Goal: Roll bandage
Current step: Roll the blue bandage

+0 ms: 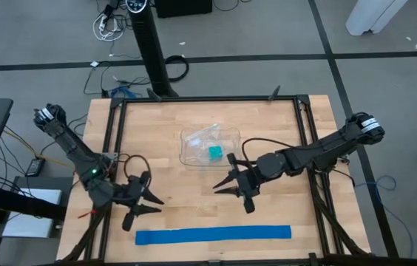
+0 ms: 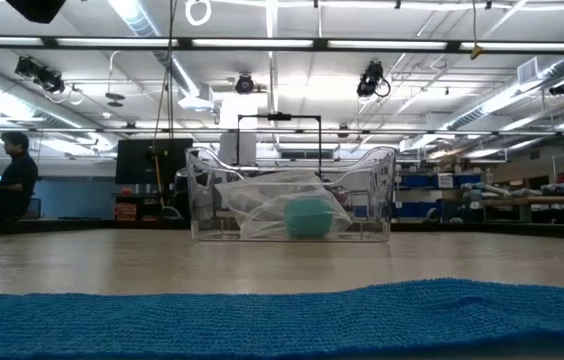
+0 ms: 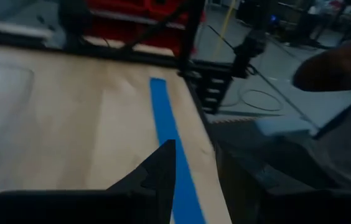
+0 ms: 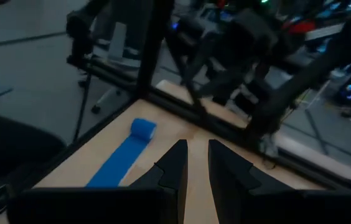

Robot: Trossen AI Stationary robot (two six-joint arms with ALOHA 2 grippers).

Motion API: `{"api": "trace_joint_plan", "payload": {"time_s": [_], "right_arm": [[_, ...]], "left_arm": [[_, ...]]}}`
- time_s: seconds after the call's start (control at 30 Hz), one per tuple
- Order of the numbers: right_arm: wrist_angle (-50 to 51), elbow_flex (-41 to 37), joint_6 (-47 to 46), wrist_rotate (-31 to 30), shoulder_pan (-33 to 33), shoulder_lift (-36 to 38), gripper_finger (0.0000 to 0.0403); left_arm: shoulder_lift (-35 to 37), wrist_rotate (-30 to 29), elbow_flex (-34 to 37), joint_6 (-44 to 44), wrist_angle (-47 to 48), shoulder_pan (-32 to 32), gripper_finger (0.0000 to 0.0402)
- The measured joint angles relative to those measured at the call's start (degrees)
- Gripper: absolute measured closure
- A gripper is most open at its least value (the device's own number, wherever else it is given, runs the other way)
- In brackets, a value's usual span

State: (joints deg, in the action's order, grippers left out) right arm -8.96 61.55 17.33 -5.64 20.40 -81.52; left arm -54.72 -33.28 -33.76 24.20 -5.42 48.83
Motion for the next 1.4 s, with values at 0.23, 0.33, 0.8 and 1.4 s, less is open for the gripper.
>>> {"api": "trace_joint_plan", "payload": {"time_s": [0.23,0.33,0.8,1.4], "right_arm": [[-0.3,1.3,-8.2,-3.8,-2.3,0.0,0.0342],[-0.4,1.3,-11.2,-3.7,-3.0,0.0,0.0344],[5.1,-0.4,-19.8,-0.1,-3.1,0.1,0.0344],[-5.8,-4.5,-24.2,0.9,0.5,-10.4,0.0344]], "left_arm": [[-0.8,-8.1,-1.1,-12.0,-2.0,3.3,0.0280],[-3.4,-11.1,-3.2,-15.6,-1.2,4.5,0.0280],[-17.3,-12.0,-25.1,4.0,36.3,5.5,0.0280],[-20.5,-12.1,-26.1,15.5,38.7,8.9,0.0280]]}}
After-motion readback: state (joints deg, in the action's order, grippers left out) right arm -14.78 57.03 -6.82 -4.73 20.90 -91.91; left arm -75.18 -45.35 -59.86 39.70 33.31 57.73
